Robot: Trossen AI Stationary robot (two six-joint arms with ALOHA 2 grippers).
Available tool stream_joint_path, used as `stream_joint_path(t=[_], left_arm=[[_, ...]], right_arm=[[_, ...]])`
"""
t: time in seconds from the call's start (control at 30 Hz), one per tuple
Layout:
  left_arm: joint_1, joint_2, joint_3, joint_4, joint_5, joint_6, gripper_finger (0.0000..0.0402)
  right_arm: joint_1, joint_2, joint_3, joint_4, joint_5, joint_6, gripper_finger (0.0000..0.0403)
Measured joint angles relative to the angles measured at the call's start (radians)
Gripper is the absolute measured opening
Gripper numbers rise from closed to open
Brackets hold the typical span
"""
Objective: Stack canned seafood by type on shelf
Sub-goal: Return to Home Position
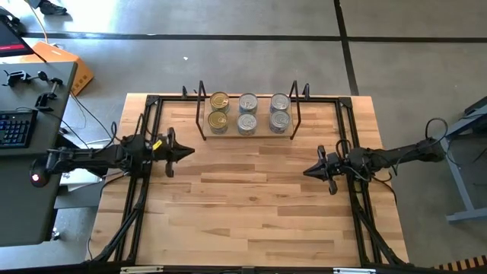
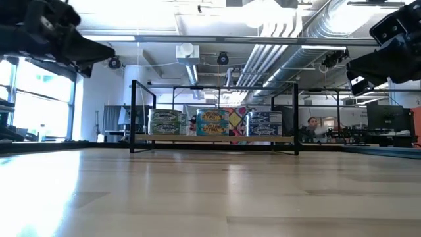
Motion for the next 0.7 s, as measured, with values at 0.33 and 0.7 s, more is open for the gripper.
stream_joint_path(t=[0.33, 0.7], left_arm=[[-0.142, -0.217, -0.098, -0.049, -0.022, -0.007, 0.0], [-0.183, -0.237, -0.098, -0.055, -0.052, 0.143, 0.0]], right_arm=[[0.0, 0.0, 0.0, 0.001, 0.072, 0.019, 0.0012], [0.0, 0.0, 0.0, -0.001, 0.14, 0.011, 0.0012]])
